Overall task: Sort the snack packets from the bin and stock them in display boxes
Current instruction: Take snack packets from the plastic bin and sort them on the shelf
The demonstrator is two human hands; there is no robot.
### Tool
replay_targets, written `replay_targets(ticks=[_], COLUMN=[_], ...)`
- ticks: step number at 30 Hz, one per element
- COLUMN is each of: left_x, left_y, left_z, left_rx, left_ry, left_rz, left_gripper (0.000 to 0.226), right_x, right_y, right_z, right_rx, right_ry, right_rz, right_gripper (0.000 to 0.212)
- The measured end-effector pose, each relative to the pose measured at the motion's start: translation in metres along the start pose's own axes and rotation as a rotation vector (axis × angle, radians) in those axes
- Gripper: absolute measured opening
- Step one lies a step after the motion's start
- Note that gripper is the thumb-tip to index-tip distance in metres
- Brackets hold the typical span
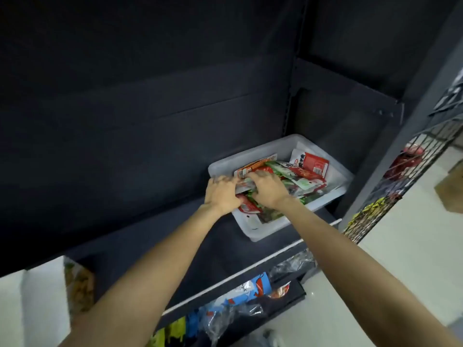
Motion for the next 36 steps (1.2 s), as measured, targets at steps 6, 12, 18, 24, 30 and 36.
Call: replay_targets(ticks=[6, 12, 18, 24, 30, 36], left_x=[0.002, -0.008, -0.006, 0.012, 0.002, -0.072], left_y=[0.014, 0.005, 0.001, 0.014, 0.034, 0.049], left_z=[-0.023, -0.031, -0.025, -0.023, -0.003, 0.083], left_rx=[0.119, 0.018, 0.029, 0.085, -0.26, -0.864], left_ry=[-0.067, -0.057, -0.147, -0.095, -0.365, -0.73], left_rz=[0.032, 0.07, 0.064, 0.129, 0.161, 0.098], left_gripper=[0.029, 0.043, 0.036, 0.028, 0.025, 0.016], right_x=[0.001, -0.002, 0.007, 0.012, 0.024, -0.012], right_y=[-0.01, -0.011, -0.014, -0.025, -0.035, 0.021], right_z=[-0.026, -0.028, -0.028, -0.026, -0.024, 0.029], right_rx=[0.005, -0.077, -0.097, 0.122, 0.483, 0.661], right_ry=[0.137, 0.032, -0.113, -0.223, -0.278, -0.333], right_rz=[-0.019, 0.002, -0.059, -0.133, -0.17, 0.088], right_gripper=[0.05, 0.043, 0.024, 0.026, 0.028, 0.006])
Point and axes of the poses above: each hand's wrist, its own x-axis towards the middle knuckle, its own z-axis out of the back of the hand, y = z × x, the point moved 9 cm from there along x, towards the middle knuckle, and after that the axes turned 8 degrees about -y, right-handed, at the moved point
